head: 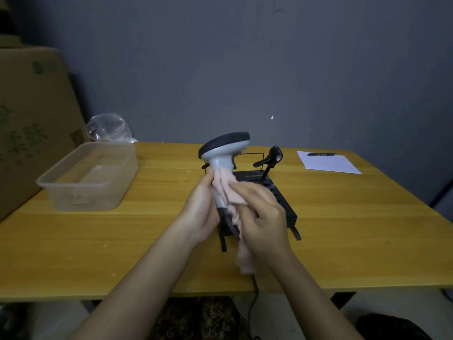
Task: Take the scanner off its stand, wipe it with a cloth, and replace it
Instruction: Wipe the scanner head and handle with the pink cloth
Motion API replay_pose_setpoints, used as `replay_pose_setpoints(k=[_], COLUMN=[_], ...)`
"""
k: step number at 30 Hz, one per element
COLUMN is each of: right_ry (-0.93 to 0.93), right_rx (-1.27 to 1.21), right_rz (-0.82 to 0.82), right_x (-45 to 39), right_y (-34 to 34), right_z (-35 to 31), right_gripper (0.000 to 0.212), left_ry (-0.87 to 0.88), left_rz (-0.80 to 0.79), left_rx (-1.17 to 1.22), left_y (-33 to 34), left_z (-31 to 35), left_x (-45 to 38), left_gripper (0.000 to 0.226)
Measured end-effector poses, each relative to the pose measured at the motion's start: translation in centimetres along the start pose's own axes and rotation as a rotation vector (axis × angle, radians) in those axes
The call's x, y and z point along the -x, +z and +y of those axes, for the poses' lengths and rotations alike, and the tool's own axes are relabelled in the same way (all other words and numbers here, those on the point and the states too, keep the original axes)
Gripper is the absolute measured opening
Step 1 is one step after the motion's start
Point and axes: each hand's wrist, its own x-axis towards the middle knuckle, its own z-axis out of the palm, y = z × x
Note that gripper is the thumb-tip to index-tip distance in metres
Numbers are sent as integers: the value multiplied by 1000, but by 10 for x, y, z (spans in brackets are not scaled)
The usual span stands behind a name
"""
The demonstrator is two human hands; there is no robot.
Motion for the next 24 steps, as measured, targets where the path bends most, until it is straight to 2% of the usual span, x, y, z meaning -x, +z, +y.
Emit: replay_pose_setpoints(k=[2,5,8,10,13,18,22,24], right_ry=[46,29,-80,-127,-173,19,29,86], right_rx=[69,209,292,230,89,-65,-192,-204], right_rz=[69,161,103,-7,-154,-18,-240,-278], right_x=[-12,-33,-34,-18,1,-18,0,-4], right_y=[6,16,20,15,1,5,-6,-10], right_z=[-6,-19,-21,-16,-5,-4,-2,0], right_gripper=[37,25,29,28,28,30,26,24], left_ry=[41,144,194,132,82,82,127,127], left_rz=[60,111,113,109,134,72,201,200], left_rx=[-76,-253,-232,-143,-58,-55,-126,-177], left_y=[2,8,7,1,-9,-5,-16,-17], left_z=[-6,-15,-14,-7,0,-2,6,4], left_x=[-2,-2,-4,-6,-10,-9,-12,-11], left_gripper=[55,57,46,45,56,59,67,70])
